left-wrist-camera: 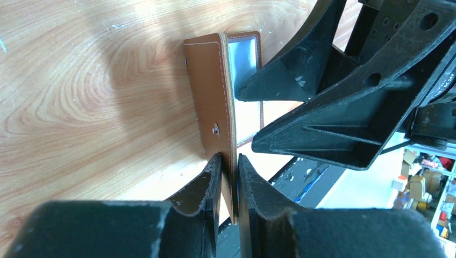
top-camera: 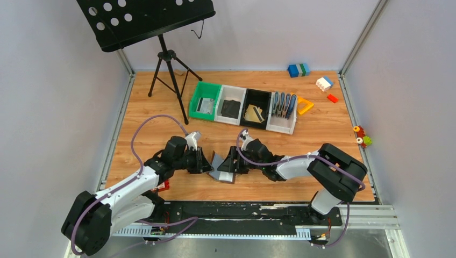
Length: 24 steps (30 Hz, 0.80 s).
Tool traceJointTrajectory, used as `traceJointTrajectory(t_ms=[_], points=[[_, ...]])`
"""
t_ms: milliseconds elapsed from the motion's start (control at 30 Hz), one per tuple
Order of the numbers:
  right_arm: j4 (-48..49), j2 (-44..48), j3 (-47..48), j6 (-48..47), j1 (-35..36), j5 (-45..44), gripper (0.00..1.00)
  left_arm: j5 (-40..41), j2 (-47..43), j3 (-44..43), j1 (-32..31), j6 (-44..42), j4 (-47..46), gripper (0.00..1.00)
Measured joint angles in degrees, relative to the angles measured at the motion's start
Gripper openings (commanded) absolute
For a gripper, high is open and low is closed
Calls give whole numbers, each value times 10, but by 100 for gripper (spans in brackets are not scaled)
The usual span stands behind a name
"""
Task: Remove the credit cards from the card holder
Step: Remove the credit card from the card holder.
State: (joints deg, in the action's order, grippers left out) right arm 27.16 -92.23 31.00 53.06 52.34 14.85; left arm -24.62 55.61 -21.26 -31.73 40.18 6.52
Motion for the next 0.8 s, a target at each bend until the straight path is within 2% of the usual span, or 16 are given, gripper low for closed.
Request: traceJointTrajectory(t_ms=[233,800], points=[[66,-19,-10,55,-7,14,67,-2,-6,7,0,0,-2,21],[65,-62,29,88,-8,17,67,-12,-23,16,1,-9,-4,23]])
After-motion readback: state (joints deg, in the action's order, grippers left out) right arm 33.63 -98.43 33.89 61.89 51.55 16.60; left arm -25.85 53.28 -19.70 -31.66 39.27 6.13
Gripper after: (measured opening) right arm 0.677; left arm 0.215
